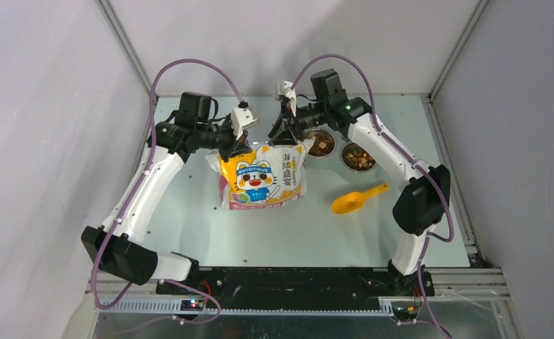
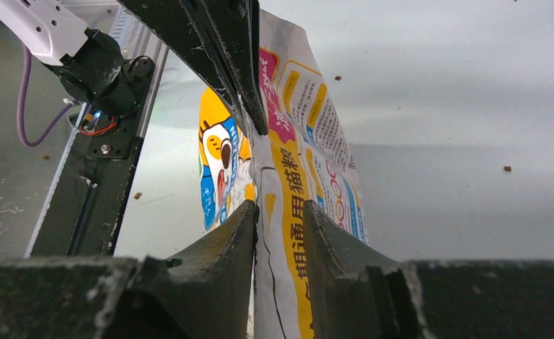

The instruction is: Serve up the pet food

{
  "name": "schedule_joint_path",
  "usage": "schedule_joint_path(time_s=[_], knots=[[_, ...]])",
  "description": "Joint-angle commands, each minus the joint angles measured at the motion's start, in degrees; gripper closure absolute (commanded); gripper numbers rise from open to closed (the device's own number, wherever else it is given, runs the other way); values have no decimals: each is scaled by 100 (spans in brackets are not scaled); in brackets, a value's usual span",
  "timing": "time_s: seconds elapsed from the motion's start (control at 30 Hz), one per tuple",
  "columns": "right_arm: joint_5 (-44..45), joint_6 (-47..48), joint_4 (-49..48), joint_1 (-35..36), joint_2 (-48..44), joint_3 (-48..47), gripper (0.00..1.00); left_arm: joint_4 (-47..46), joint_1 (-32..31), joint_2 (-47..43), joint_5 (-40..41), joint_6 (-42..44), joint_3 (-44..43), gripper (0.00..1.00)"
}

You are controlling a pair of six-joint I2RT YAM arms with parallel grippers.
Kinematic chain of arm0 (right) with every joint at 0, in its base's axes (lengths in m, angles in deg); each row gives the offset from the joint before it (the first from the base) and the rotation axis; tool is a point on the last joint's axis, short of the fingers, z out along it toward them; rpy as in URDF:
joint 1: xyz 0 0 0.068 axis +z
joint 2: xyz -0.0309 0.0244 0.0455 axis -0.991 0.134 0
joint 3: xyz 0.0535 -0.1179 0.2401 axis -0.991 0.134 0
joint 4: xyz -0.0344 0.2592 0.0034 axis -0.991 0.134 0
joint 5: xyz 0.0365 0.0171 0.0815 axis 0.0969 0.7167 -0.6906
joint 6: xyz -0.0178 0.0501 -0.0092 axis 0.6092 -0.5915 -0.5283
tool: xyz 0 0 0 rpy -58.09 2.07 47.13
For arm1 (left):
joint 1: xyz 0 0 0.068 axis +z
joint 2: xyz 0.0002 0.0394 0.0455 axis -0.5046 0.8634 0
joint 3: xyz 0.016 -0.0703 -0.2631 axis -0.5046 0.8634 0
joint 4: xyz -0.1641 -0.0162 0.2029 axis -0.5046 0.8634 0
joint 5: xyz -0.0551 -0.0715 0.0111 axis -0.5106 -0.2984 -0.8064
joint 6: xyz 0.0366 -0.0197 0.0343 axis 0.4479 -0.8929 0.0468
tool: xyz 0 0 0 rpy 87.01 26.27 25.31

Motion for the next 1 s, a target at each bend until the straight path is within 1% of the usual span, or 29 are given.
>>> schedule_joint_path(time_s=[0.0, 0.1, 0.13, 0.17, 0.2, 0.27, 0.3, 0.33, 0.4, 0.43, 0.5, 0.53, 0.7, 0.87, 0.9, 0.93, 0.97], knots=[[-37, 62, -18, -26, -6, -254, 67, -711, -29, -194, -278, -230, -93, 100], [-5, 260, 269, -10, -16, -261, 68, -801, -31, -173, -323, -320, -65, 100], [34, 351, 323, 3, -14, -254, 71, -841, -29, -166, -340, -342, -62, 100], [44, 424, 413, 9, -23, -241, 77, -869, -29, -157, -354, -363, -61, 100], [63, 443, 443, 12, -26, -238, 79, -890, -29, -154, -365, -376, -57, 100], [78, 479, 503, 27, -35, -222, 89, -942, -29, -154, -380, -419, -30, 100], [80, 493, 516, 35, -45, -209, 98, -982, -29, -157, -383, -441, -15, 100], [81, 482, 475, 33, -75, -186, 100, -1008, -29, -177, -412, -451, 30, 100], [89, 420, 358, 54, -129, -133, 100, -1125, -29, -202, -484, -516, 105, 92], [94, 338, 314, 52, -140, -112, 100, -1250, -35, -211, -505, -611, 165, 81], [105, 208, 202, 58, -160, -112, 100, -1438, -56, -222, -598, -726, 259, 72], [116, 177, 142, 55, -171, -111, 100, -1482, -77, -217, -619, -740, 279, 71], [166, 35, 25, 55, -176, -112, 100, -1579, -166, -86, -641, -728, 215, 76], [213, -113, -130, 67, -213, -43, 100, -1519, -178, 74, -633, -615, 154, 74], [231, -115, -146, 68, -220, -33, 100, -1505, -178, 92, -628, -591, 147, 76], [240, -121, -153, 62, -225, -21, 100, -1446, -178, 102, -621, -521, 139, 81], [257, -132, -174, 61, -223, -18, 100, -1385, -178, 143, -627, -421, 97, 82]])
